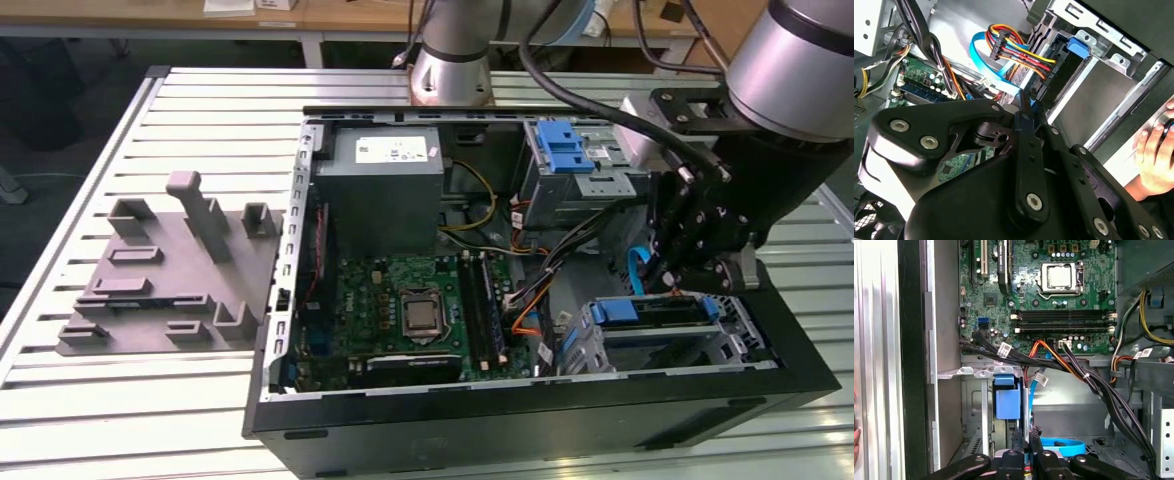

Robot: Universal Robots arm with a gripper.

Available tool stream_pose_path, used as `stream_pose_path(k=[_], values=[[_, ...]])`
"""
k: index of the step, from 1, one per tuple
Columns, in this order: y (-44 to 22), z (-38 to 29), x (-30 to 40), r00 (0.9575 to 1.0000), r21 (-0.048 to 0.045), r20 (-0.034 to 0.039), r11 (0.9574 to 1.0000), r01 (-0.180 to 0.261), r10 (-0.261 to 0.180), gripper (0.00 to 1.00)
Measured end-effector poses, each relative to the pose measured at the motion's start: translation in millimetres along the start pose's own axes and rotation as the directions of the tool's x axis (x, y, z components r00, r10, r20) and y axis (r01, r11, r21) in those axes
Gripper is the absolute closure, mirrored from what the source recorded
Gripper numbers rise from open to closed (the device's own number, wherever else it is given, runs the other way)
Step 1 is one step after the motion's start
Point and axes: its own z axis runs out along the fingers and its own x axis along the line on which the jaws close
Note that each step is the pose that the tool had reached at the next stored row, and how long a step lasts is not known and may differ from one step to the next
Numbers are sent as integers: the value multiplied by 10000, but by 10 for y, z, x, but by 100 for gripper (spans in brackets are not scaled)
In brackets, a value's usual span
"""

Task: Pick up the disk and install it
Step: 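Insert the second disk wire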

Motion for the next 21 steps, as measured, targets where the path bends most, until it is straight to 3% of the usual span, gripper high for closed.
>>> stream_pose_path(k=[14, 18, 21], values=[[3, 32, 39, 10000, 114, -3, 9999, 10, -10, 83], [16, 45, 39, 10000, 286, 0, 9996, 26, -26, 83], [23, 58, 40, 10000, 339, 3, 9994, 38, -38, 83]])
